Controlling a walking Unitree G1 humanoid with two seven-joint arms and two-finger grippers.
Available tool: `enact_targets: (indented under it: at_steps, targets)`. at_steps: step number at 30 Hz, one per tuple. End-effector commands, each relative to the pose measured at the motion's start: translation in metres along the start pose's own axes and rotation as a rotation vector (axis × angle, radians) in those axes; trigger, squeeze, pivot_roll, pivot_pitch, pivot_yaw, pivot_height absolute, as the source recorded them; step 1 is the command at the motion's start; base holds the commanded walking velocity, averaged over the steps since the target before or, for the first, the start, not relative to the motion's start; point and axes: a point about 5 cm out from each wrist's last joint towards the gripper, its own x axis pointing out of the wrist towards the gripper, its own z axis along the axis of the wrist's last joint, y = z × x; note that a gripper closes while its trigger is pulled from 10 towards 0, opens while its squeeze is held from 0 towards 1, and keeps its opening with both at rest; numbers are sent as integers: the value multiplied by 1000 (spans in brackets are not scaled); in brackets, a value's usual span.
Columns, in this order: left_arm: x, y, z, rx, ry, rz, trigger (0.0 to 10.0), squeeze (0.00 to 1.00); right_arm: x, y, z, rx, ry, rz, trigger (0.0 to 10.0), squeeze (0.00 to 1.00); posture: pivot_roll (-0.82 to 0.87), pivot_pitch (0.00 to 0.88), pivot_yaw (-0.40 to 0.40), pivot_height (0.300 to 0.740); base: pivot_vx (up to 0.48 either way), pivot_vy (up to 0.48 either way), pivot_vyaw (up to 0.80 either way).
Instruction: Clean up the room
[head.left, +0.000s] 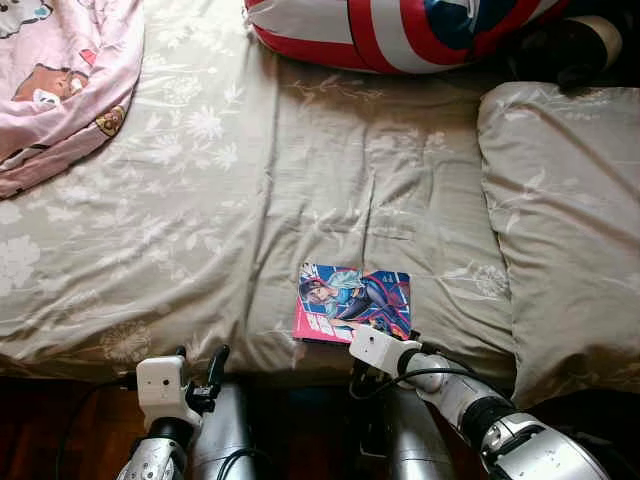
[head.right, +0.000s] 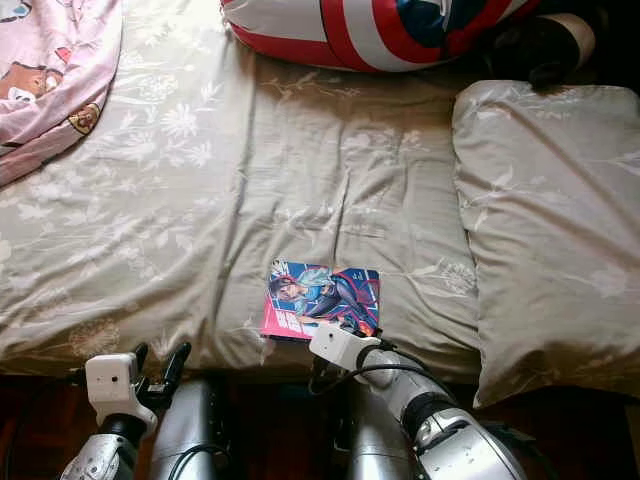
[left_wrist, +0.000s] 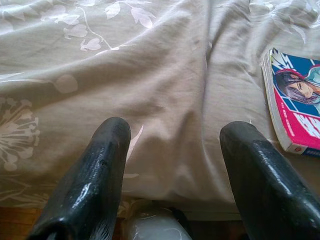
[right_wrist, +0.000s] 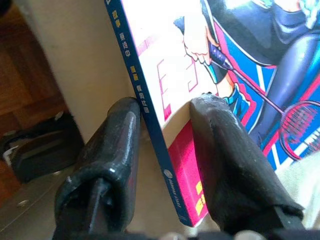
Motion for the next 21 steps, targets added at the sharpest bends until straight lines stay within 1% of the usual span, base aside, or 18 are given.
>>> enact_targets:
  at_steps: [1, 5, 9, 12, 16, 19, 20, 21]
  targets:
    - [-8, 3, -9, -4, 50, 18, 10000, 0, -1, 16, -14, 10, 55, 52, 10000, 0, 113, 422, -85, 636, 0, 0, 0]
    - [-9, 3, -10, -4, 49, 19, 10000, 0, -1, 11, -14, -9, 53, 7, 10000, 0, 118, 424, -85, 636, 0, 0, 0]
    - [-10, 2, -10, -4, 51, 19, 10000, 0, -2, 2, -11, -79, 54, -50, 10000, 0, 122, 425, -83, 636, 0, 0, 0]
    - [-10, 2, -10, -4, 53, 19, 10000, 0, -2, -3, -9, -71, 47, -75, 10000, 0, 124, 423, -83, 636, 0, 0, 0]
    - [-9, 2, -11, -3, 54, 19, 10000, 0, -1, -4, -8, -70, 44, -73, 10000, 0, 123, 421, -84, 636, 0, 0, 0]
    - [-9, 2, -11, -4, 55, 19, 10000, 0, -1, -4, -8, -108, 49, -68, 10000, 0, 125, 418, -84, 636, 0, 0, 0]
    - [-9, 2, -11, -5, 55, 18, 10000, 0, -1, -3, -8, -103, 51, -64, 10000, 0, 124, 418, -83, 636, 0, 0, 0]
    - [-9, 2, -11, -5, 56, 18, 10000, 0, -1, -1, -9, -73, 52, -56, 10000, 0, 124, 418, -83, 636, 0, 0, 0]
